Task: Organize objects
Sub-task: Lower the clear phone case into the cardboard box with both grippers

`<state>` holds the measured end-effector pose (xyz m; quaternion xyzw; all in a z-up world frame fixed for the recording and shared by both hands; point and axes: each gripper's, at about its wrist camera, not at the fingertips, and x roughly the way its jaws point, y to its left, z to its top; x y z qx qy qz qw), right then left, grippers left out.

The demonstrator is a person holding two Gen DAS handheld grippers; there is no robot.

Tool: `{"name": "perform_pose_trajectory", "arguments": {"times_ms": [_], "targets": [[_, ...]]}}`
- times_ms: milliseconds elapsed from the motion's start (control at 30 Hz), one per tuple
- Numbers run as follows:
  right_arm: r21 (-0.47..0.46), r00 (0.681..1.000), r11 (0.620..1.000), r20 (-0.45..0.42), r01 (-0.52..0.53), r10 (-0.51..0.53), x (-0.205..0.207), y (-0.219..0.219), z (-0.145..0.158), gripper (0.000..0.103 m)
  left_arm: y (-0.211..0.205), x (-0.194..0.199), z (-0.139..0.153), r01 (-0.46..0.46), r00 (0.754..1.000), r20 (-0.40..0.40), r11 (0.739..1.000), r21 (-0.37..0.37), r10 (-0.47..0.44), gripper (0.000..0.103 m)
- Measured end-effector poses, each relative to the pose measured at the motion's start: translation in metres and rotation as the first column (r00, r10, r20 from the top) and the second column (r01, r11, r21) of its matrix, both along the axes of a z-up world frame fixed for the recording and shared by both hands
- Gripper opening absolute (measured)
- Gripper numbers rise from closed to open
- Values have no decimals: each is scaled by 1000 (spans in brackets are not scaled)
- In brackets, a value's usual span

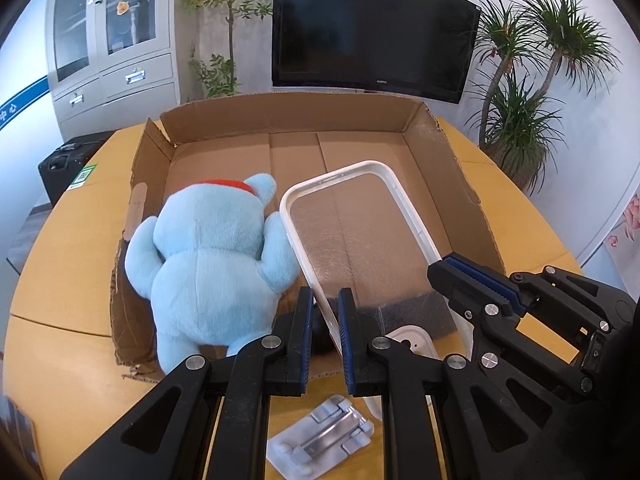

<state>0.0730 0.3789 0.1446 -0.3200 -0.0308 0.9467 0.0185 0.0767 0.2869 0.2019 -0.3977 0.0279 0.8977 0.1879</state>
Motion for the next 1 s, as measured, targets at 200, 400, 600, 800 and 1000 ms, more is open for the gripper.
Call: {"name": "perform_pose_trajectory", "arguments": {"times_ms": [200,400,600,800,1000], "targets": [[-1,1000,1000,0,8,-8,-12,5,1,4,6,-17,3,0,1000,-3,1000,-1,0,11],[10,1000,1000,8,24,-24,-26,9,-1,4,12,-33,1,11,1000,2,1000,-7,-11,11],[10,999,1000,22,24,-24,-42,12,-5,4,16,-51,-4,-8,1000,13,1000,-14,8,11],[1,999,1000,34,23,-23,-55,16,-11,4,18,-65,-11,-20,999,28,1000,-13,21,11],[5,998,1000,53,25,-26,-67,18,-20,4,24,-82,-22,-26,998,49,999,-22,27,11]]}}
